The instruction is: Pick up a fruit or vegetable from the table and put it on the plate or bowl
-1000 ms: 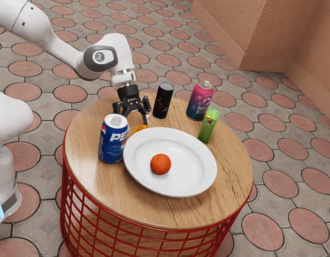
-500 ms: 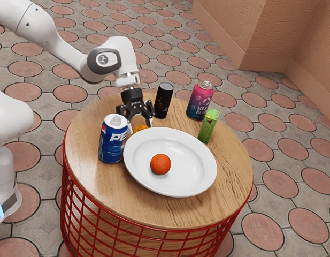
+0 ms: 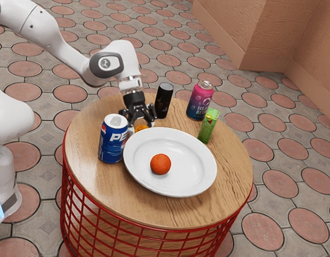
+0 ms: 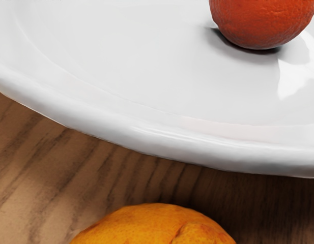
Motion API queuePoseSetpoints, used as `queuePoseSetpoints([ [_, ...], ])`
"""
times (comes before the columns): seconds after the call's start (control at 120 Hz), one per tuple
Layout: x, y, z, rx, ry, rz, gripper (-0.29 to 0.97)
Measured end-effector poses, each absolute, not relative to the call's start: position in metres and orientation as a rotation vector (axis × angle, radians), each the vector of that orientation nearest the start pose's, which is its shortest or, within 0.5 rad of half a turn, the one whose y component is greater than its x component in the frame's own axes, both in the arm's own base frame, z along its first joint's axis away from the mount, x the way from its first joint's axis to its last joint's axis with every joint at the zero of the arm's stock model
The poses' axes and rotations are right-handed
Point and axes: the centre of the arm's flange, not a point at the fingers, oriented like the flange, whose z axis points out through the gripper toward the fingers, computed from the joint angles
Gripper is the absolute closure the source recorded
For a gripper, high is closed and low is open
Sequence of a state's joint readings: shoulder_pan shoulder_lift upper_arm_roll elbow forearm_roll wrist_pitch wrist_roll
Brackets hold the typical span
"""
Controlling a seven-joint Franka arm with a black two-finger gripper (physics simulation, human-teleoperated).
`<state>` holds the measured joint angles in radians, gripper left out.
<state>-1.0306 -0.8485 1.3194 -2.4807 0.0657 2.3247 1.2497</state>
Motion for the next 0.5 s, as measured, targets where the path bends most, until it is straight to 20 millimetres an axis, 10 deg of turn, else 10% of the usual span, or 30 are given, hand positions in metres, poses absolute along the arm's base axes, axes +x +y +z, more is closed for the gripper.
queuePoseSetpoints([
  [0.5,0.443,0.126,0.369,-2.999,1.717,-1.083,0.3],
])
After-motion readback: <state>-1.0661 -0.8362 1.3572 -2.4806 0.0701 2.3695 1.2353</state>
